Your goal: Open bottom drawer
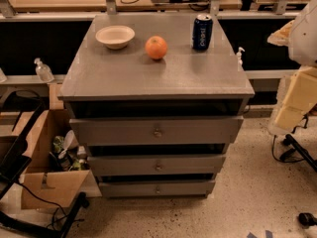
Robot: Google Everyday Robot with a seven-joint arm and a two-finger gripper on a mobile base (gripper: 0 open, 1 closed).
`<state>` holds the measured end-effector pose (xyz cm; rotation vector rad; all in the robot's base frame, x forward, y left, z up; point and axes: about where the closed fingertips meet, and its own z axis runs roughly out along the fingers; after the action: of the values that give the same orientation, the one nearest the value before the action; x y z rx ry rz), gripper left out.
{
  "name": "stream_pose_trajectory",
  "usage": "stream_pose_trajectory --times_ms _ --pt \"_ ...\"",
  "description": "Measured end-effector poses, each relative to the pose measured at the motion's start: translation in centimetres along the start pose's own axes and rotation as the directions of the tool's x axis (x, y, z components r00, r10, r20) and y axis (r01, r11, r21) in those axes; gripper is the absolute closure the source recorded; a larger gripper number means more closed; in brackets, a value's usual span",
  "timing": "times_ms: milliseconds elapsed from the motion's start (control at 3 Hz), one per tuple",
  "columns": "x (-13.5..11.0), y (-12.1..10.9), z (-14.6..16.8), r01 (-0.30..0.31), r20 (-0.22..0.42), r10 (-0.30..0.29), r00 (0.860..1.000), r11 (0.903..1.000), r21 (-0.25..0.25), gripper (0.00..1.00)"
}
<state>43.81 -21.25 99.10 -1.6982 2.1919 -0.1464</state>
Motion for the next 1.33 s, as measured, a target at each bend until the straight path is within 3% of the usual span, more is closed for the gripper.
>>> stream_pose_trajectory --times_ms 333,667,1000,1333 --pt "0.0 0.0 0.0 0.000 0.000 0.000 1.000 1.0000 0.000 0.00" --pt "1.2 -0.1 2.1 -0.019 0.057 0.017 0.998 0.9992 0.034 0.00" --pt "3.0 0.6 5.7 -0.011 0.142 0.001 0.990 0.9978 0.066 0.00" --pt "4.5 2.0 9.8 -0.009 0.232 -0.015 0.973 0.9948 0.101 0.00"
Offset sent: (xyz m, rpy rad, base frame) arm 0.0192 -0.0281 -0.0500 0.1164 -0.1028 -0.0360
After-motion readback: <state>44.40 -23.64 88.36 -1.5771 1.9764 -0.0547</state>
